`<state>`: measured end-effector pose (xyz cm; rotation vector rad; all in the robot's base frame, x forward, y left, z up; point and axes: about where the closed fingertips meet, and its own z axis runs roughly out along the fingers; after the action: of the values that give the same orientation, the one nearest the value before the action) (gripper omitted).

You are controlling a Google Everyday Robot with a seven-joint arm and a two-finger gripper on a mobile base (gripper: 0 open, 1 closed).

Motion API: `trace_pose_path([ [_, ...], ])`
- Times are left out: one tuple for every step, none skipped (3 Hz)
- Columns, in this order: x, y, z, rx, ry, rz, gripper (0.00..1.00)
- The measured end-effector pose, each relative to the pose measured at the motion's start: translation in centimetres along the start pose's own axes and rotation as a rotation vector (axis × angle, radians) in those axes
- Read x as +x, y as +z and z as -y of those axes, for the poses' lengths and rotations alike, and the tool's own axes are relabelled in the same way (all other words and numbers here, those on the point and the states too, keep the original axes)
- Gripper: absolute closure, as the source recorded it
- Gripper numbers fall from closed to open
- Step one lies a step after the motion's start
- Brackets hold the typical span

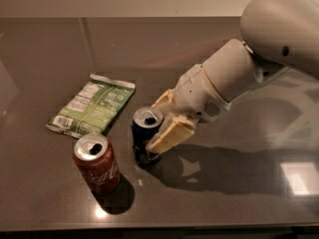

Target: Move pepsi can near coke can

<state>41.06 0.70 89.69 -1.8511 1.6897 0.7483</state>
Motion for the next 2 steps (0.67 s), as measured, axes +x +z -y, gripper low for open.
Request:
trace_pose_path([
  [0.23, 0.12, -0.07, -0.003, 0.004, 0.002, 0.12],
  [0.47, 0.01, 0.1, 0.002, 0.01, 0.005, 0.0],
])
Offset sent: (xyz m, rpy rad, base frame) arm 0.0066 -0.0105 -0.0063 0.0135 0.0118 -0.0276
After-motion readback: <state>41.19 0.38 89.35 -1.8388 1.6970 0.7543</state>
